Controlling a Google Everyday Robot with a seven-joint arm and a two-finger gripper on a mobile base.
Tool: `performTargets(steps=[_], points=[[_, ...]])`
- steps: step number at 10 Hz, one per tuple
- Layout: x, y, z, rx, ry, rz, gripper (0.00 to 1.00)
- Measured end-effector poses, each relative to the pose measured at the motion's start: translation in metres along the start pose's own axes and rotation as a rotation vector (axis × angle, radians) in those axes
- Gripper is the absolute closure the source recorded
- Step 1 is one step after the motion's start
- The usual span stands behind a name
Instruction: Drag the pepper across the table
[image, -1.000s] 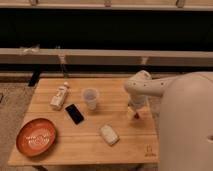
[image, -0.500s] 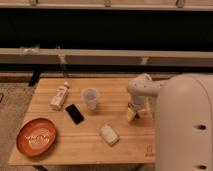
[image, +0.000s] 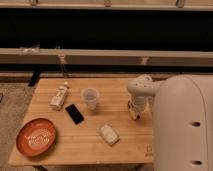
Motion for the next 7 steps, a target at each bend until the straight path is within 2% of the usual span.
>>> performTargets(steps=[1, 2, 4, 7], points=[[0.001, 0.002, -0.004, -0.001, -0.001, -0.003, 0.95], [0.002, 0.005, -0.009, -0.002, -0.001, -0.008, 1.0], [0.004, 0.013, -0.015, -0.005, 0.008, -0.031, 1.0], [0.003, 0.034, -0.016, -0.019, 0.056, -0.097, 1.0]])
